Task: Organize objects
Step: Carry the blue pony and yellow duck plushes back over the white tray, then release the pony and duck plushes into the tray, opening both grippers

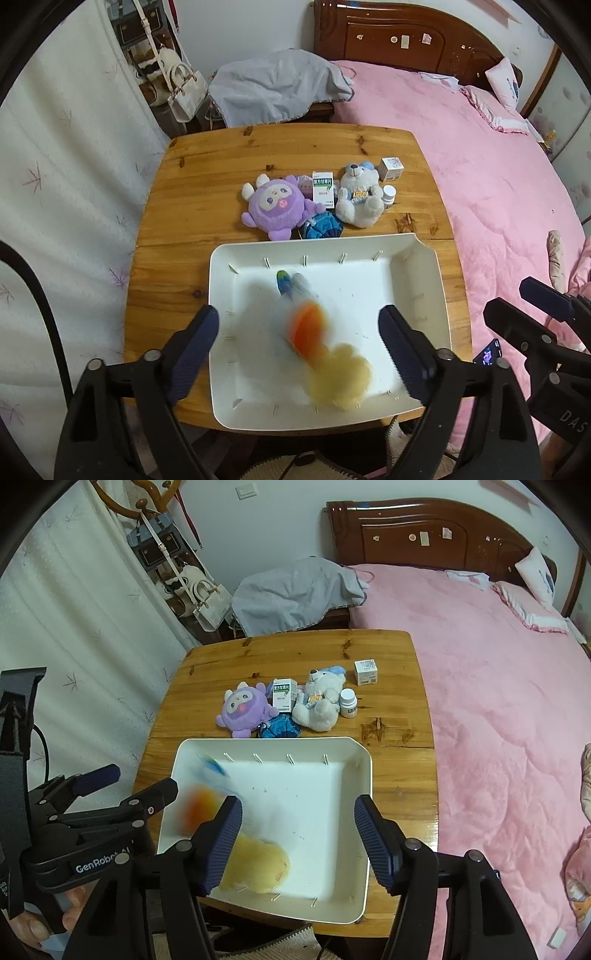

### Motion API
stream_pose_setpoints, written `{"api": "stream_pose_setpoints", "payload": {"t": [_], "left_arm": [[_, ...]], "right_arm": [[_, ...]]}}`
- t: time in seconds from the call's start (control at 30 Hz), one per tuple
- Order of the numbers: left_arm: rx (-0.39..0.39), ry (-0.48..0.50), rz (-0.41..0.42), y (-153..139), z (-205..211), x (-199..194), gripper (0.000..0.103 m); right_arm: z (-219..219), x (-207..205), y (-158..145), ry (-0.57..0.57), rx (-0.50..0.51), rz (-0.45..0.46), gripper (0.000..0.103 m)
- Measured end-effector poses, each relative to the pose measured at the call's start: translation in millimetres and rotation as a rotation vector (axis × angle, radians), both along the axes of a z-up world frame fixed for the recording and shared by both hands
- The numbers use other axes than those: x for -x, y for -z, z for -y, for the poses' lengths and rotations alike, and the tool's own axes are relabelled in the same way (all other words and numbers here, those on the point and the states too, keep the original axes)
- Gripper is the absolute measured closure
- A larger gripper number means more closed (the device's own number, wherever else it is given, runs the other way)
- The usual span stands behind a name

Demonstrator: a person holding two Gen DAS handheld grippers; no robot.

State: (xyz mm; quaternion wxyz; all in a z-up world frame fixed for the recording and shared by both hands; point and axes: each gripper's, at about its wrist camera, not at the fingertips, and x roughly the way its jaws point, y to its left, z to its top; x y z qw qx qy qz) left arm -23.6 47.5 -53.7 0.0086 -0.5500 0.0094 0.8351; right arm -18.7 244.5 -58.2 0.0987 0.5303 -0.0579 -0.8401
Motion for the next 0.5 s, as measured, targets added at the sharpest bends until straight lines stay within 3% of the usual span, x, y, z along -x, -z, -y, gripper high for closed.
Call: {"api": "stream_pose_setpoints", "payload": {"t": [0.5], "left_arm": [[0.01, 0.005, 0.0, -1.4, 0.6, -3.3, 0.011]], "right_arm": [[4.5, -2.8, 1.4, -0.005, -0.004, 0.002, 0.038]]}}
